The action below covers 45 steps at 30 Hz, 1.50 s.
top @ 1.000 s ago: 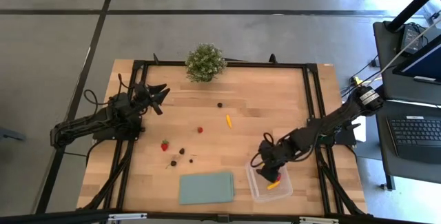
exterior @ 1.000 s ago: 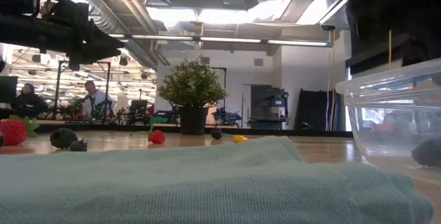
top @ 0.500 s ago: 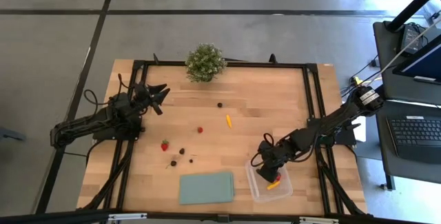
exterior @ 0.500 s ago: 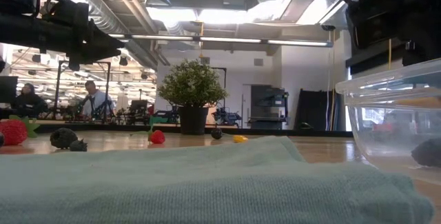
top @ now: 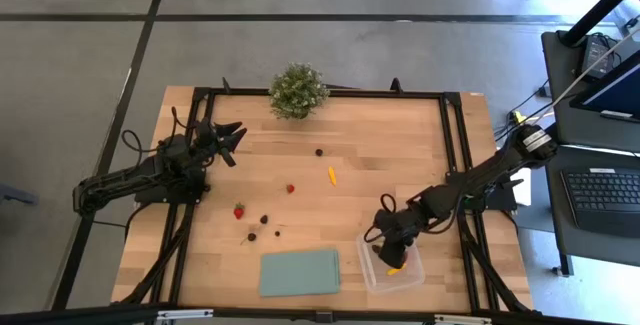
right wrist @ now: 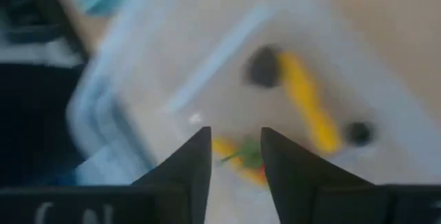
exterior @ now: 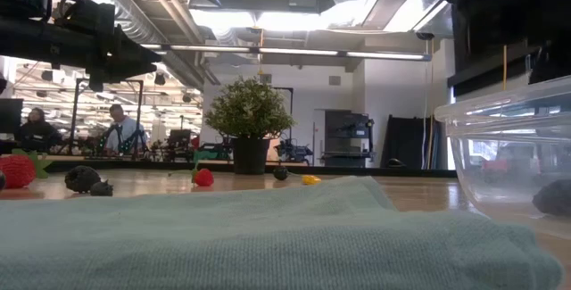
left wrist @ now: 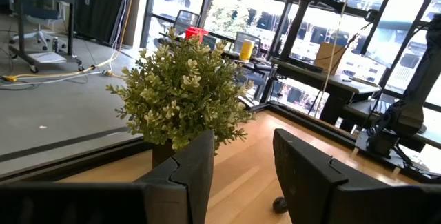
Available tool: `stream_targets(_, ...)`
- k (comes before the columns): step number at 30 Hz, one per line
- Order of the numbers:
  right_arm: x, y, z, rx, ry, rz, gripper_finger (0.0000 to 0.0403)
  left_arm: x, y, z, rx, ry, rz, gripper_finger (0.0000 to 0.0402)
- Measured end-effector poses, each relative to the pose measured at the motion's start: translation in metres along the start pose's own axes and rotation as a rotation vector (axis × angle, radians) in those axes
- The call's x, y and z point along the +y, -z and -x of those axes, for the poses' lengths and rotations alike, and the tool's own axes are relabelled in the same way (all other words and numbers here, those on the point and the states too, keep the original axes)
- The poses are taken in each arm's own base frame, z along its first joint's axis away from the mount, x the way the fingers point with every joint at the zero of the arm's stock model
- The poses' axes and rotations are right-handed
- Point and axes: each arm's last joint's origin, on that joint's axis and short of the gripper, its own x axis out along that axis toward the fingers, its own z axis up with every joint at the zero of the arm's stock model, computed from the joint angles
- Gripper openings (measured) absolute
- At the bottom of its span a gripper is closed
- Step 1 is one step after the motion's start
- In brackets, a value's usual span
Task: Pick and placing Produce into tupperware
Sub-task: Put the yellow corn into the transparent bin
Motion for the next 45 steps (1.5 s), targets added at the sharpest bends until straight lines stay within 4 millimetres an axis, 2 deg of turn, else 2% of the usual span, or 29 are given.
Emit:
stream_targets(3,0.009,-0.011,0.012,0.008,-0.102,0.015,0.0146,0.0,0.0,0.0,0.0,0.0,0.0,0.0143)
stream_targets(5,0.019,-0.023,0.027,-0.036,-0.157,0.05,0.0152,0.0,0.0,0.0,0.0,0.0,0.0,0.0143)
stream_targets(8,0.033,-0.044,0.057,-0.137,-0.238,0.136,0.0155,0.0,0.0,0.0,0.0,0.0,0.0,0.0143)
stream_targets(13,0.051,-0.079,0.118,-0.36,-0.327,0.309,0.0156,0.0,0.0,0.0,-0.002,0.001,0.001,0.0143)
stream_targets(20,0.058,-0.111,0.19,-0.636,-0.254,0.678,0.0156,0.0,0.0,0.0,-0.002,0.002,0.002,0.0143)
stream_targets(24,0.05,-0.124,0.217,-0.735,-0.201,0.721,0.0156,0.0,0.0,0.0,-0.001,0.004,0.003,0.0143)
stream_targets(32,0.039,-0.141,0.239,-0.893,-0.106,0.864,0.0156,0.0,0.0,0.0,-0.002,0.004,0.004,0.0143)
stream_targets(35,0.026,-0.148,0.24,-0.901,-0.03,0.69,0.0156,0.0,0.0,0.0,-0.002,0.004,0.004,0.0143)
stream_targets(38,0.007,-0.154,0.235,-0.836,0.077,0.515,0.0156,0.0,0.0,0.0,-0.001,0.003,0.004,0.0143)
stream_targets(42,-0.01,-0.162,0.225,-0.761,0.156,0.368,0.0156,0.0,0.0,0.0,-0.001,0.003,0.002,0.0143)
stream_targets(45,-0.015,-0.173,0.214,-0.712,0.164,0.28,0.0156,0.0,0.0,0.0,-0.002,0.003,0.002,0.0143)
